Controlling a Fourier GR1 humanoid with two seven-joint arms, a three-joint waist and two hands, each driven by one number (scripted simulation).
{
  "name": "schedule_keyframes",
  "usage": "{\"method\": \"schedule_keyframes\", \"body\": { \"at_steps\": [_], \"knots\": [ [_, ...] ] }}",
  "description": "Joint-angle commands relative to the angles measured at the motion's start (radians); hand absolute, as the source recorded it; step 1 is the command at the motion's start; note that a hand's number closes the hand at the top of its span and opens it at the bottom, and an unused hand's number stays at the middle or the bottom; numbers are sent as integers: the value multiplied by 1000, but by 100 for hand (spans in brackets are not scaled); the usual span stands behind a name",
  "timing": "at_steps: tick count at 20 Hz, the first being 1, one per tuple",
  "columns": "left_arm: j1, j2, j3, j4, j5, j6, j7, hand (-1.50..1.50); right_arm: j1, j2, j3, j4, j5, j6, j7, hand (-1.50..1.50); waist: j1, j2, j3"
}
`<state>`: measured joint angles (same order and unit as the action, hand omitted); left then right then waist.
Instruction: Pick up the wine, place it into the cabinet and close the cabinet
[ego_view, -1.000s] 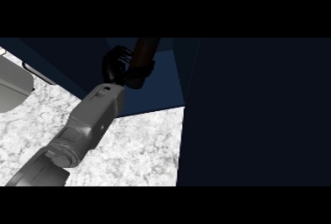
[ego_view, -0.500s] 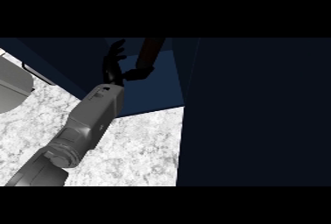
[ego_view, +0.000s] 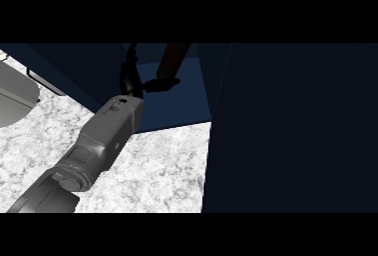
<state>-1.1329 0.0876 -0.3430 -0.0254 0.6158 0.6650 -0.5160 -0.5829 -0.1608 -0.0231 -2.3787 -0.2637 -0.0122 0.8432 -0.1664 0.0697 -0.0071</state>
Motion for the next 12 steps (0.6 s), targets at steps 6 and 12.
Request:
{"method": "schedule_keyframes", "body": {
  "at_steps": [6, 12],
  "knots": [
    [18, 98, -49, -30, -53, -295, -45, -150, 28, 5, -17, -46, 4, -26, 15, -150, 50, -29, 4],
    [23, 65, 49, -160, 40, -517, -180, -150, 25, -7, -12, -19, 25, -27, 17, -150, 113, -50, 4]
  ]
}}
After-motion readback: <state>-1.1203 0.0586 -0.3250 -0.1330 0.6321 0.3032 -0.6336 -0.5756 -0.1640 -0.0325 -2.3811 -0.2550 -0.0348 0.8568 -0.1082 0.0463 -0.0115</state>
